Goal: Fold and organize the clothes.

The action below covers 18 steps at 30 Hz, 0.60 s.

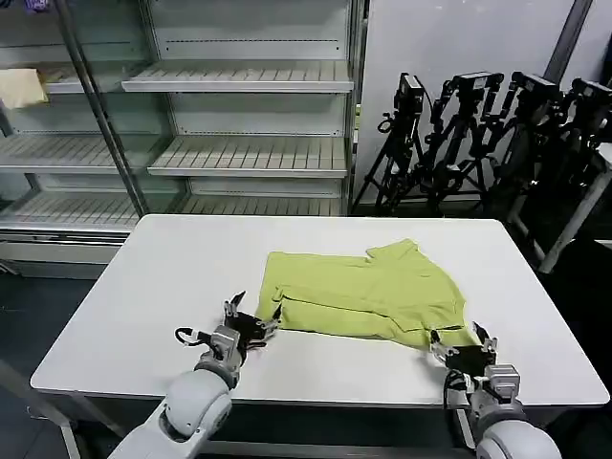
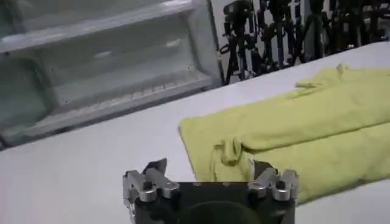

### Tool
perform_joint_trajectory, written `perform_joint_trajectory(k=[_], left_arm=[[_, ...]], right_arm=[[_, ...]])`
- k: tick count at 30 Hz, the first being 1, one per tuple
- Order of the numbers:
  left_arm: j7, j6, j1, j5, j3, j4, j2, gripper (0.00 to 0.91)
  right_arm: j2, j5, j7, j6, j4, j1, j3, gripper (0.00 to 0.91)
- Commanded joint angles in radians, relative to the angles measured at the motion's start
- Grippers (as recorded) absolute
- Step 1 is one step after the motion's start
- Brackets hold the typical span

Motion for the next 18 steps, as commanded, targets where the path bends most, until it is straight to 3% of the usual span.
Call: perform_joint_trajectory(k=[1,2,4,5,10,18], left_arm=[[0.001,0.018,0.035,-0.043,-0.016,-0.022,0.003,0.02],[0.0,0.018,0.036,-0.047,-0.014,-0.02,0.001,0.02],[0.0,0.018,0.037,-0.051,-0.01,-0.019,-0.002,0.02],[0.0,0.018,0.037,-0.055,-0.008,-0.019,-0.003,0.02],[0.002,0.019,0.036,-0.057,-0.003,-0.009,-0.007,0.02],[0.004,0.018,0.046,-0.068,-0.004,-0.007,-0.012,0.02]], right_arm=[[0.002,0.03,-0.002,-0.007,0.007,-0.046,0.035,0.907],[0.003,0.052,0.002,-0.015,0.003,-0.044,0.039,0.907],[0.004,0.091,0.007,-0.027,-0.003,-0.042,0.043,0.191],[0.004,0.14,0.014,-0.038,-0.009,-0.039,0.044,0.0],[0.003,0.184,0.022,-0.042,-0.018,-0.029,0.034,0.0],[0.0,0.181,0.017,-0.034,-0.011,-0.029,0.026,0.0]])
